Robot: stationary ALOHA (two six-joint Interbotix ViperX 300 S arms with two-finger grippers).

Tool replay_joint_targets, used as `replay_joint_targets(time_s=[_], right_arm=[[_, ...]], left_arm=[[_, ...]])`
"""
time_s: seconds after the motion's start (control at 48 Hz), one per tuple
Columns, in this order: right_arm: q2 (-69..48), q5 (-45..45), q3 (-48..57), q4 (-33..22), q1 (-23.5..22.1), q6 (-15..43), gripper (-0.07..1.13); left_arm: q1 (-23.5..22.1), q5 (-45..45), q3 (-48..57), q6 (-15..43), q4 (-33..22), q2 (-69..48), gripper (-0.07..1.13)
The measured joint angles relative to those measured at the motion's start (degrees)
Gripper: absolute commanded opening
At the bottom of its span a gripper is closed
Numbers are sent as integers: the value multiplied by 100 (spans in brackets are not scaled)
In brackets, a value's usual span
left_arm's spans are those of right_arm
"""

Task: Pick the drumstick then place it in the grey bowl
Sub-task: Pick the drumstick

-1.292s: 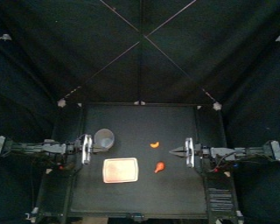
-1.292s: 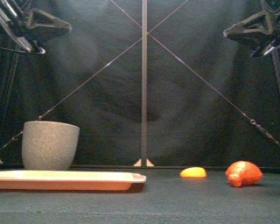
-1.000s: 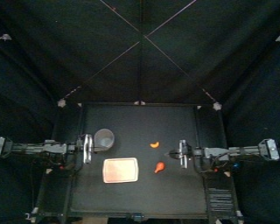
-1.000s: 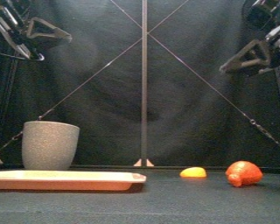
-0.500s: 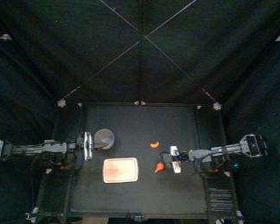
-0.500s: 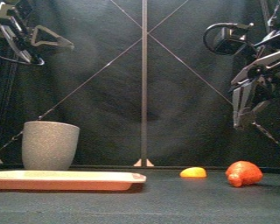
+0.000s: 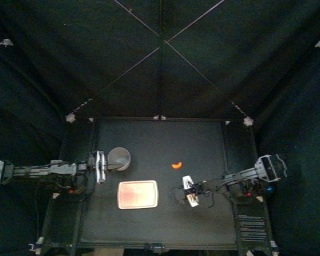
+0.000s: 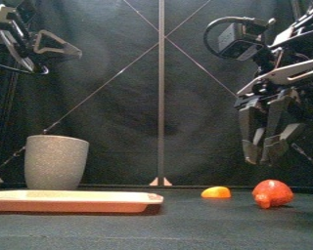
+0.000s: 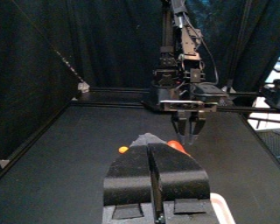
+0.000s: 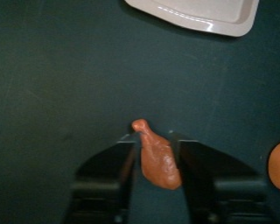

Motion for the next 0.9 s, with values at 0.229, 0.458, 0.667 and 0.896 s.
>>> replay_joint_targets(time_s=[0.229,0.458,0.667,0.896], right_arm=[[378,141,-141,-26,70,-88,93],[835,176,-211,-114,88,-176,92],[1002,237,-316,-62,97,-176,82],[1028,281,-308,-9,105,-193,59]], left_arm=[[0,0,0,-9,0,0,2],[0,0,9,0,9,0,2],[0,0,0,0,9,0,2],[-9,0,0,0,9,0,2]])
